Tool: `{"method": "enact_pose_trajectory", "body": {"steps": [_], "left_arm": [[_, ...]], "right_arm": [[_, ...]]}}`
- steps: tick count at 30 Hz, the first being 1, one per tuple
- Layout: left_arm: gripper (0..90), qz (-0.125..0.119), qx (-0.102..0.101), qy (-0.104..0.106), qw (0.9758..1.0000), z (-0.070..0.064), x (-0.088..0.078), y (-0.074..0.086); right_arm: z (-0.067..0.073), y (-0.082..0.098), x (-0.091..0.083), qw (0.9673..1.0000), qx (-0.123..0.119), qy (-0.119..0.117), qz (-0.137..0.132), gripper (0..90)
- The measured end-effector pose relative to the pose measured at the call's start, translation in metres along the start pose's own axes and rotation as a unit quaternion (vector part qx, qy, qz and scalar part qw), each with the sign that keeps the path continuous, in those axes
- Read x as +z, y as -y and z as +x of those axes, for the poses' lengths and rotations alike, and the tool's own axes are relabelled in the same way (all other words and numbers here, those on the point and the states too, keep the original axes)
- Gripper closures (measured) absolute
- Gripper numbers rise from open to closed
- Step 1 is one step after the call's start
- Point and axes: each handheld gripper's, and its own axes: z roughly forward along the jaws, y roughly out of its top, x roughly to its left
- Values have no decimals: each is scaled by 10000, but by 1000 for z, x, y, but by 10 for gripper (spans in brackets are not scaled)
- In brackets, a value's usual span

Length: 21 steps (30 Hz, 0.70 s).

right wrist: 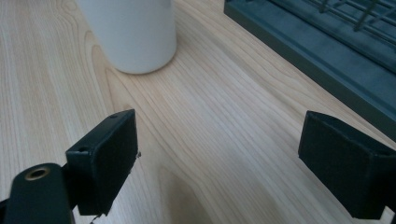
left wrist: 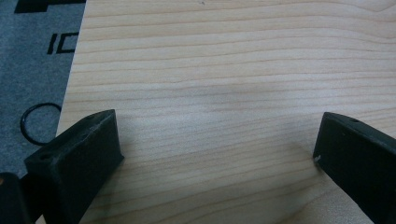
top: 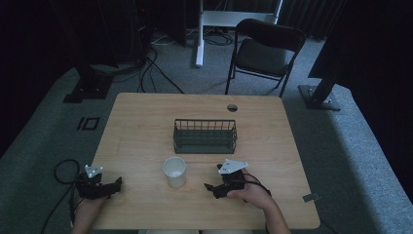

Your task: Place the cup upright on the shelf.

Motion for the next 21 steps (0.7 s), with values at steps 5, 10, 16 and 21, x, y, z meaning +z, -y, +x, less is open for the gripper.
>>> {"method": "enact_pose_trajectory", "body": {"steps": [5, 10, 16, 21], "left_arm": [[9, -1, 0, 0, 10000, 0, 0, 0], [9, -1, 2, -1, 10000, 0, 0, 0], [9, -2, 0, 0, 10000, 0, 0, 0], [9, -1, 0, 0, 10000, 0, 0, 0]], "right_arm": [[5, -5, 6, 9999, -75, -98, -32, 117], [11, -10, 11, 9997, -99, -196, -101, 117], [17, -17, 18, 9993, -172, -288, -138, 117], [23, -21, 23, 9988, -212, -409, -184, 117]]}}
